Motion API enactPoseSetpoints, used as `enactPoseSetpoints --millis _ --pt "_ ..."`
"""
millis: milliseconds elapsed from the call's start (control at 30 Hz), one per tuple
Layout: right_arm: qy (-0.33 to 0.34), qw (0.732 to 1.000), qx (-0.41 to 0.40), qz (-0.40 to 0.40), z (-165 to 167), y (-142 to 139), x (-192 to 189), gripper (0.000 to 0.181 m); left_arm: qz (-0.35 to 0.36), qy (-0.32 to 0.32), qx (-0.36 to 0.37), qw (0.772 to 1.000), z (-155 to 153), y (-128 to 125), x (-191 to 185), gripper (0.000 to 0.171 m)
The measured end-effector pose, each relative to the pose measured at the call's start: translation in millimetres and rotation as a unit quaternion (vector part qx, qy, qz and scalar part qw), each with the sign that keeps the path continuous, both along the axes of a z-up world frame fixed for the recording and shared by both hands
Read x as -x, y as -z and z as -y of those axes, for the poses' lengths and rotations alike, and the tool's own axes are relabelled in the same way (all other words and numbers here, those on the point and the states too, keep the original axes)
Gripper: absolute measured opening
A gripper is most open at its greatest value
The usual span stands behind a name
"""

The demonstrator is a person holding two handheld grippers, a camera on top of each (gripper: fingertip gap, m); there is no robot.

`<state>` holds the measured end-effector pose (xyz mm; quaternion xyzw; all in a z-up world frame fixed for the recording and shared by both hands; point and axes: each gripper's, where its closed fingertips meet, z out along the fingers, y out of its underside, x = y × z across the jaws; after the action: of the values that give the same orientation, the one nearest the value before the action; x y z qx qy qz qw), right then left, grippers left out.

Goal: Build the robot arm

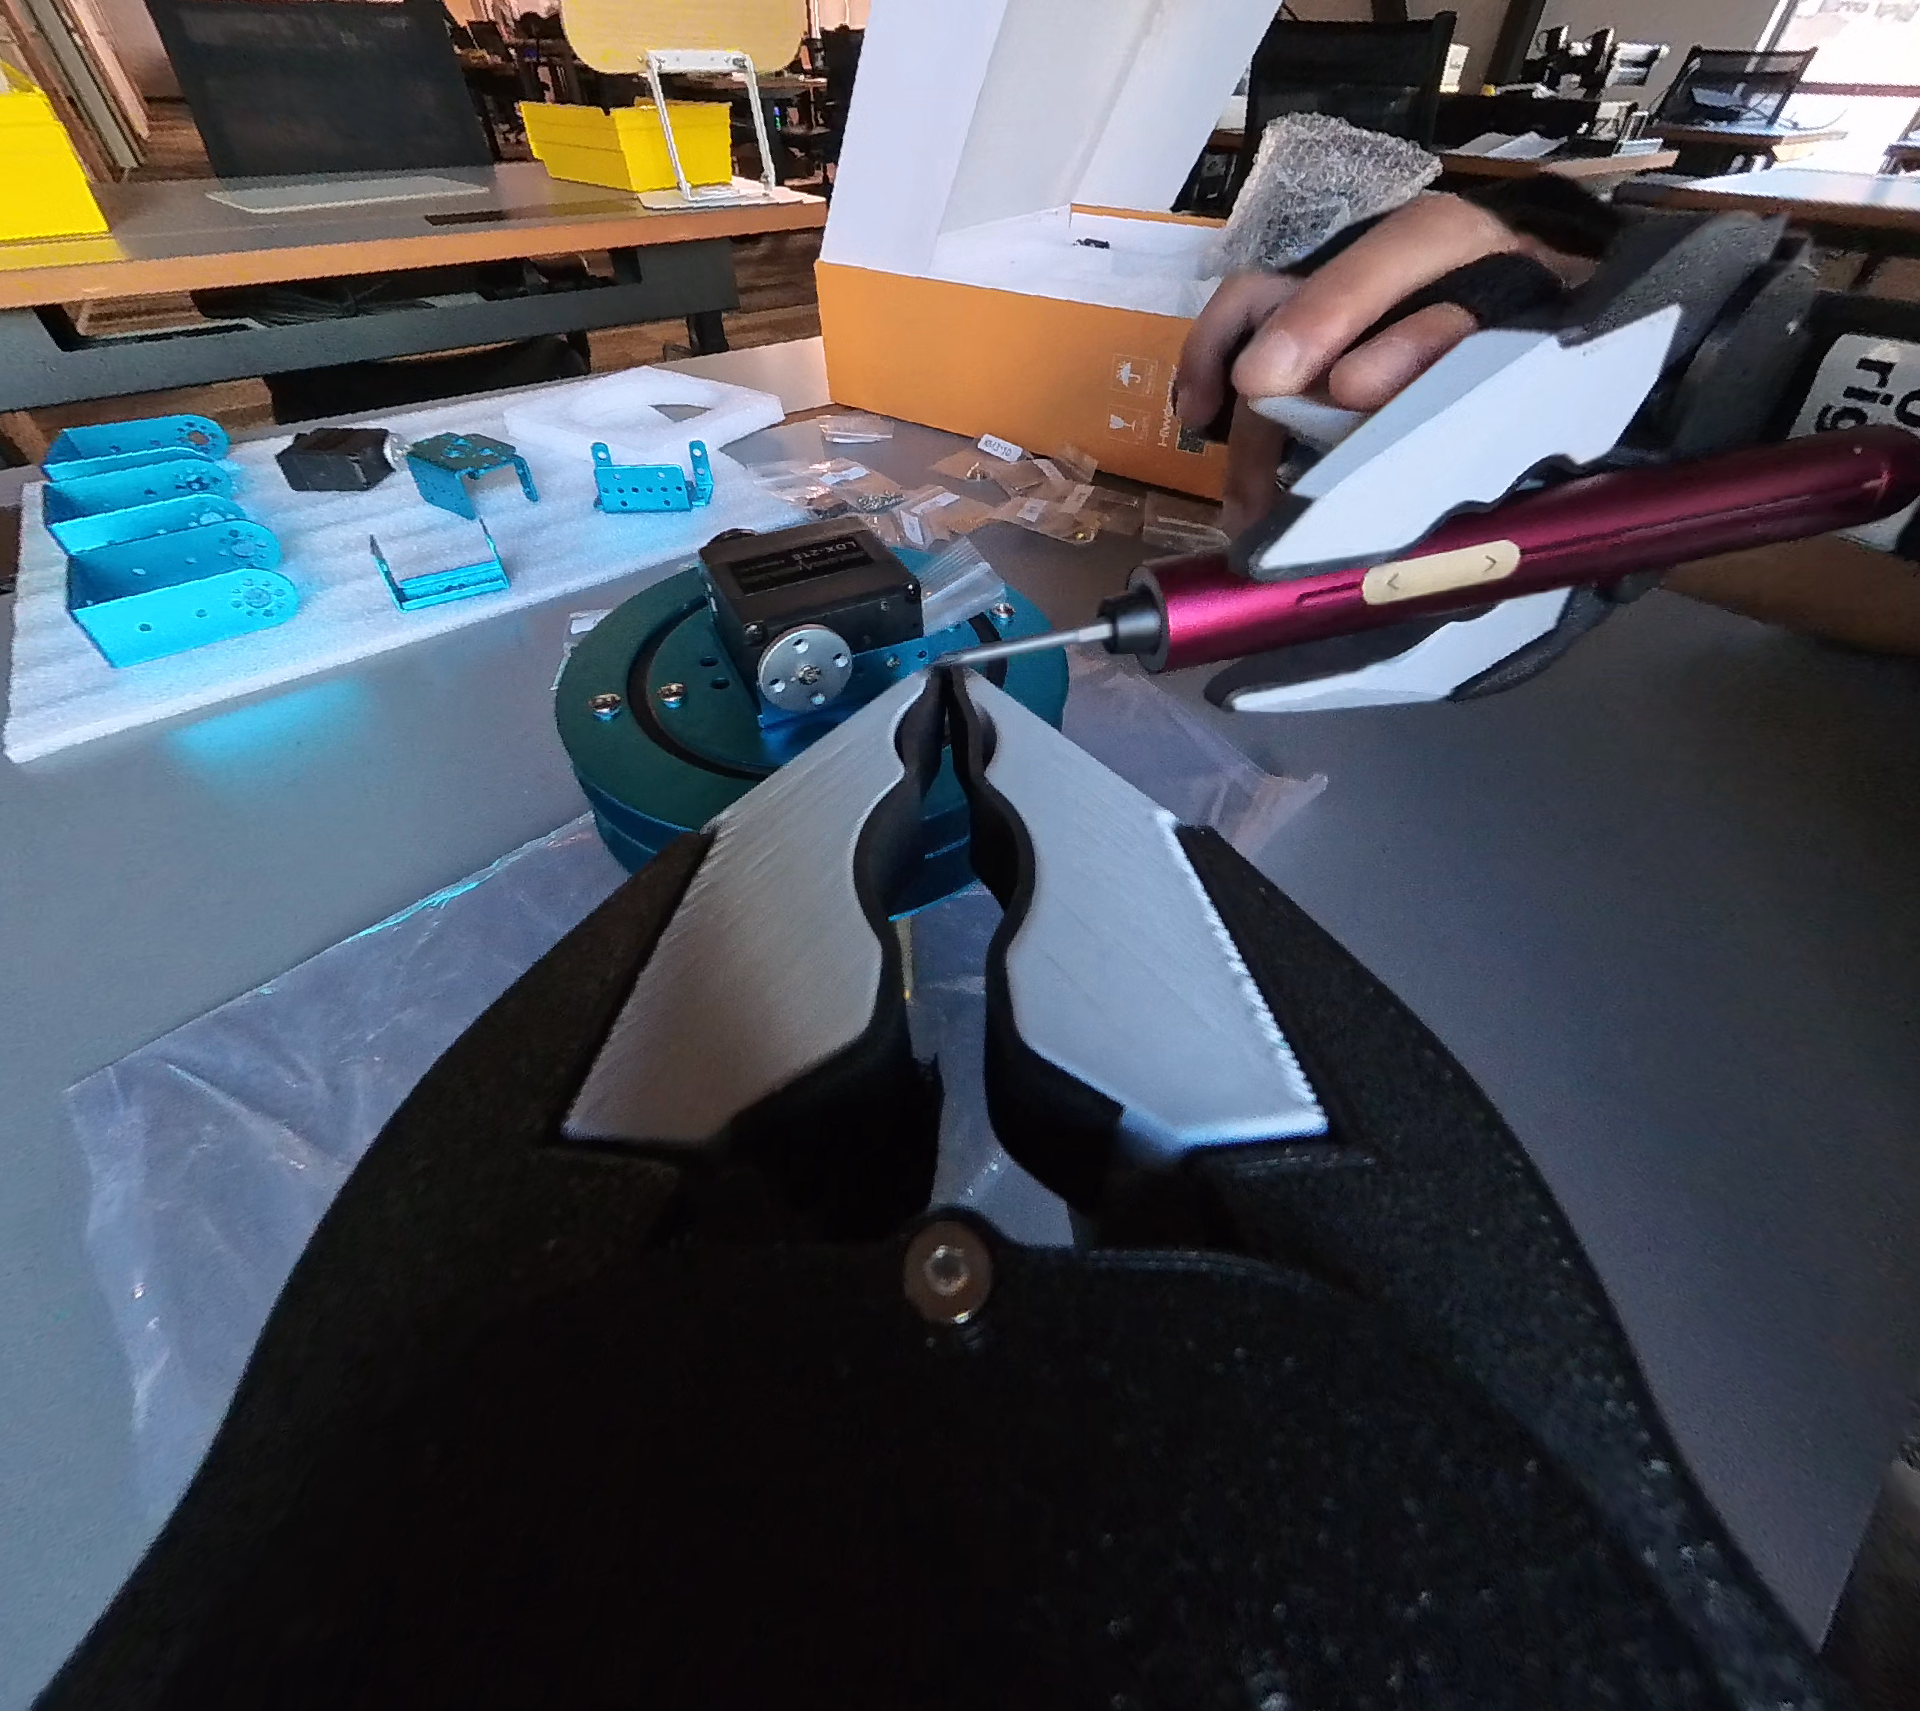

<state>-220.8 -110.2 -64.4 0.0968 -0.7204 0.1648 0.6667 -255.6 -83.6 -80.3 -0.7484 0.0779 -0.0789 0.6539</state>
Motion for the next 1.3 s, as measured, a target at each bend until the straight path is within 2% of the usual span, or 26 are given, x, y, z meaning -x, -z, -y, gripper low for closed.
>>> enactPoseSetpoints --millis 33,133,233,300,433,600,767,1033,1300 --pt "0.000 1.000 0.016 0.004 0.0 -1.6 0.2 0.021 0.001 -0.004 -0.002 1.000 0.3 -0.7 1.1 0.000" --pt "-0.003 0.998 0.059 0.016 0.5 -7.5 0.8 0.021 0.002 -0.023 -0.013 1.000 1.1 -3.9 6.8 0.004" --pt "-0.009 0.991 0.131 0.037 -0.1 -16.1 1.9 0.022 -0.013 -0.038 -0.022 0.999 3.0 -5.7 9.8 0.028" --pt "-0.015 0.983 0.178 0.051 -1.0 -21.3 2.3 0.022 -0.026 -0.037 -0.032 0.998 4.9 -7.9 7.1 0.035" --pt "-0.035 0.959 0.268 0.091 0.4 -29.7 1.5 0.022 -0.069 -0.081 -0.072 0.992 9.0 -17.7 17.0 0.033" --pt "-0.061 0.917 0.374 0.125 -1.9 -44.1 1.0 0.022 -0.110 -0.071 -0.090 0.987 12.4 -19.7 7.5 0.032" --pt "-0.066 0.906 0.395 0.138 0.3 -41.5 2.4 0.022 -0.109 -0.078 -0.109 0.985 12.1 -25.6 4.7 0.024" --pt "-0.070 0.893 0.420 0.149 -2.3 -41.7 3.0 0.022 -0.116 -0.089 -0.115 0.983 13.5 -26.7 10.0 0.001" --pt "-0.064 0.888 0.429 0.151 -8.1 -46.0 1.3 0.022 -0.157 -0.095 -0.115 0.976 15.0 -23.2 12.6 0.000"
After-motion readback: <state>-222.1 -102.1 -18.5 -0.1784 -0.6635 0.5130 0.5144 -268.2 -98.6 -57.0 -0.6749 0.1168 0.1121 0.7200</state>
